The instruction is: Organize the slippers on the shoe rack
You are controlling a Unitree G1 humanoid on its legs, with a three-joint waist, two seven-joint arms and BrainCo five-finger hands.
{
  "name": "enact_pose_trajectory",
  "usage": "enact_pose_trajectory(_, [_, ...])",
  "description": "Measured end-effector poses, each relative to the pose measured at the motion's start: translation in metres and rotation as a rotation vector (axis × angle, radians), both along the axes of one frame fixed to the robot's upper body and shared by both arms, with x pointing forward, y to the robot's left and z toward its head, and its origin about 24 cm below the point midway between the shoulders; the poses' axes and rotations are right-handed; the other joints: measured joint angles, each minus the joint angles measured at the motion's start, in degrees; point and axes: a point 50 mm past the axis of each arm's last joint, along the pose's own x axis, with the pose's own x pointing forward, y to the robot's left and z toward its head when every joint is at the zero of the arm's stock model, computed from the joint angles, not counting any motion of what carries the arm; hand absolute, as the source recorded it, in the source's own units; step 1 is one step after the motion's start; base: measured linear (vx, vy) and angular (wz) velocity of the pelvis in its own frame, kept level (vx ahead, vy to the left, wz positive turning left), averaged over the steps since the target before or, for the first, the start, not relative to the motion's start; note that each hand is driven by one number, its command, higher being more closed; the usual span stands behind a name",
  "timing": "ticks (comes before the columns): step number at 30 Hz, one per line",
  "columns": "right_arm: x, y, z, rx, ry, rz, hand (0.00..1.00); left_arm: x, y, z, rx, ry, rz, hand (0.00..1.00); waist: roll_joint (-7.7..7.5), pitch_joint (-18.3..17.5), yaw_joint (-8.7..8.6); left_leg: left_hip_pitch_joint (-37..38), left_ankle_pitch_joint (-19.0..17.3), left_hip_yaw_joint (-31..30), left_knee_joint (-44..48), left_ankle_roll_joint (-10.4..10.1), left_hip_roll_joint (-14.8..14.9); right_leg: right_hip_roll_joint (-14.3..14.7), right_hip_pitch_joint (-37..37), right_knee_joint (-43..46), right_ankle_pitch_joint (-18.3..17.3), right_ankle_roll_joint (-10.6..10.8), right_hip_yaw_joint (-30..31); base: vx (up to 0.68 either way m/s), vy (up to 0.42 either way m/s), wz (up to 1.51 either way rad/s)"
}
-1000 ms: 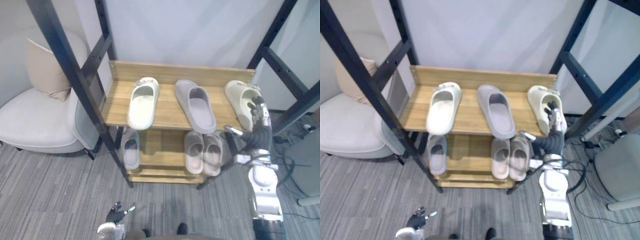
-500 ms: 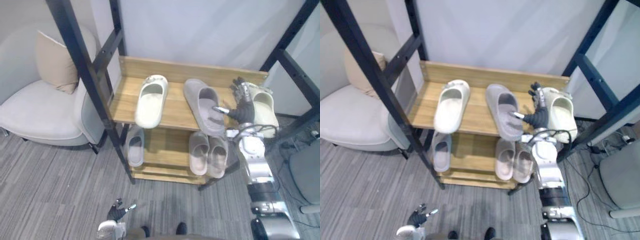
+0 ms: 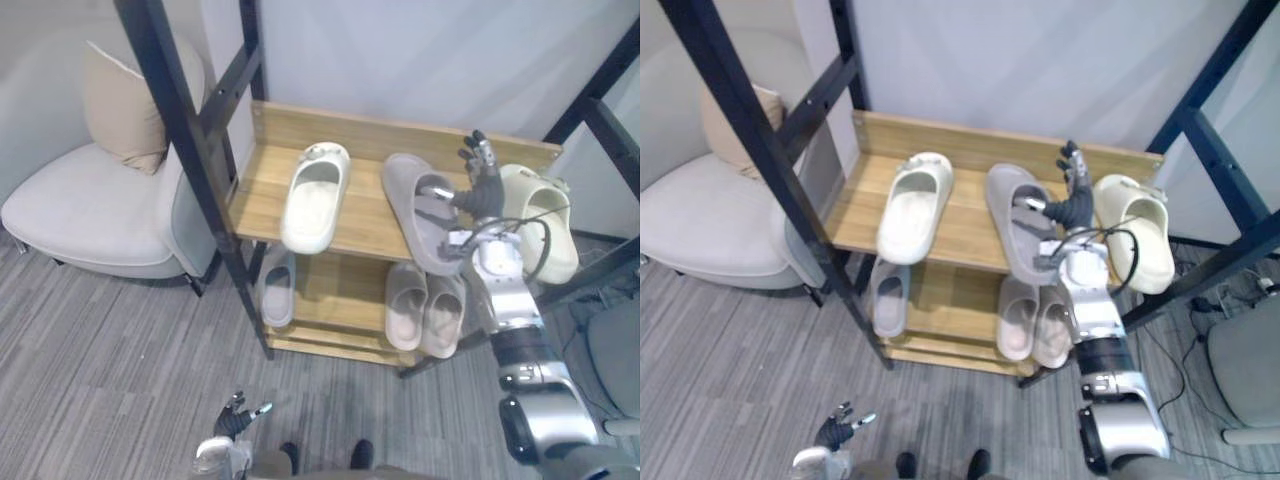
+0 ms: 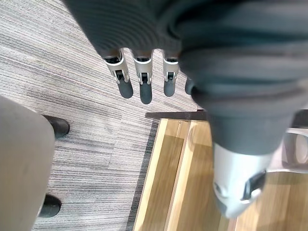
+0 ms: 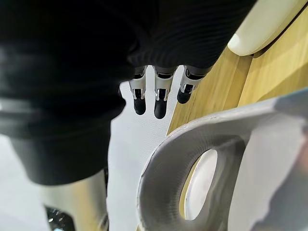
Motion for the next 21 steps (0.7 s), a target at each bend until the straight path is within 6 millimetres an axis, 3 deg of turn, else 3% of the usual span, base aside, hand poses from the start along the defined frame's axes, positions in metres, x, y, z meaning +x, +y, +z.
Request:
enact_pose_trajectory(9, [0.007,-0.002,0.017,-0.015,-0.025,-0.012,0.00,0.004,-0.001,0.002,-0.002,-0.015,-0.010,0.00,0.46,1.5,-0.01,-0.7,0.1,0.0,0.0,0.0,-0.1,0.0,-0.7,0.0,0.0,0.0,0.0,0.00,0.000,0.00])
enact_pose_trajectory(21, [0.006,-0.010,0.020,0.013,-0.047,-0.066,0.00,0.005,-0.003,0.002,-0.002,-0.018,-0.015,0.00,0.82,1.9,-0.11,-1.0,0.3,-0.5,0.0,0.2,0.0,-0.2,-1.1,0.6,0.0,0.0,-0.4,0.00,0.002,0.02])
